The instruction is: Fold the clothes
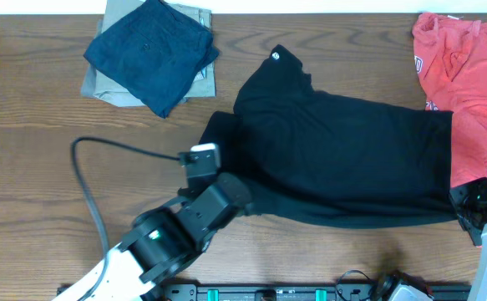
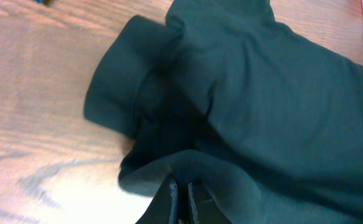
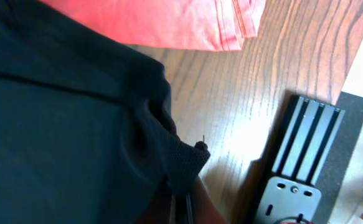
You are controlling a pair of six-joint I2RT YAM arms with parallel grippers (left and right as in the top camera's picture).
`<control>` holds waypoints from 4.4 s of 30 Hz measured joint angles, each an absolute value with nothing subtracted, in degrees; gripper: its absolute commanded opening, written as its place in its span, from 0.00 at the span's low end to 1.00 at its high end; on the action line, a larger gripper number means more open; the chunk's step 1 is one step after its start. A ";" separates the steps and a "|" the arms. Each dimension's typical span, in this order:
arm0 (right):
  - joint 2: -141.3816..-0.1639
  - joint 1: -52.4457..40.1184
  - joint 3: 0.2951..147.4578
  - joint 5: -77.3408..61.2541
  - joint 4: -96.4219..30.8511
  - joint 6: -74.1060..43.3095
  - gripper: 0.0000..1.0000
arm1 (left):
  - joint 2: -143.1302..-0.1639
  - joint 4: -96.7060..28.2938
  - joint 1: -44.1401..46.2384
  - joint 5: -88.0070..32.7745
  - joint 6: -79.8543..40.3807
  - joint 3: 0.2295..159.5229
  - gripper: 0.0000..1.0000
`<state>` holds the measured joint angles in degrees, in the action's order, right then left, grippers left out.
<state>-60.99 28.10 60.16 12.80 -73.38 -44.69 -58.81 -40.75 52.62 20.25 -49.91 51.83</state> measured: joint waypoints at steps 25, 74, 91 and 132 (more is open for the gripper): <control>-68.99 28.10 54.41 19.79 -66.46 -54.06 0.02 | -77.56 -15.84 51.29 35.57 -49.06 51.79 0.06; -73.95 28.10 46.59 0.95 -43.07 -30.28 0.85 | -82.59 -13.06 43.48 34.06 -31.44 51.81 0.89; -73.95 24.18 46.78 -11.73 -53.06 -19.27 0.17 | -91.24 -18.65 22.00 -5.32 -20.67 51.83 0.14; -73.95 12.03 46.85 -11.55 -55.24 -18.85 0.78 | -85.89 -40.49 10.59 8.12 -38.70 52.31 0.06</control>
